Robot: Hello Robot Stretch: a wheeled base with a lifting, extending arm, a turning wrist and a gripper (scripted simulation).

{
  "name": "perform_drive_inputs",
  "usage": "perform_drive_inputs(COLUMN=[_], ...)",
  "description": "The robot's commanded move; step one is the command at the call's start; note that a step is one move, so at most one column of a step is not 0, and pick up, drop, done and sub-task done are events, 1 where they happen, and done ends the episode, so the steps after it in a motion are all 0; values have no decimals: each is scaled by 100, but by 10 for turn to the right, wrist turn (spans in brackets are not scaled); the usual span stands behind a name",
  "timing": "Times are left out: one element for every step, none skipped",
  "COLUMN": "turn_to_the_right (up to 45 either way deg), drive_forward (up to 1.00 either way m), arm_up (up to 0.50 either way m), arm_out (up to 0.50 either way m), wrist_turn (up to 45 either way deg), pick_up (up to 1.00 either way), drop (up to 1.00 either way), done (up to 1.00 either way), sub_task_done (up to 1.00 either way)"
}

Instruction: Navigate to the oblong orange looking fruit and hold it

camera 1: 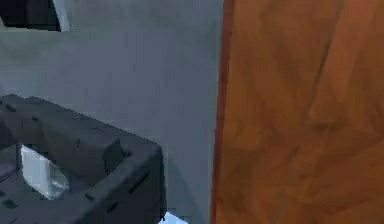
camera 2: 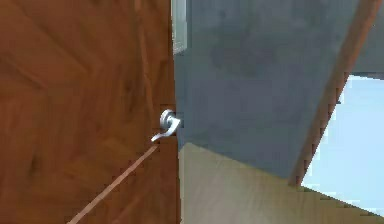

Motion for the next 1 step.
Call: perform_drive_inputs(turn_to_the_right=[-450], drive_forward=[0], arm_up=[0], arm_out=[0], wrist_turn=[0], pick_up=[0], drop=[0], done=[0], sub_task_done=[0])
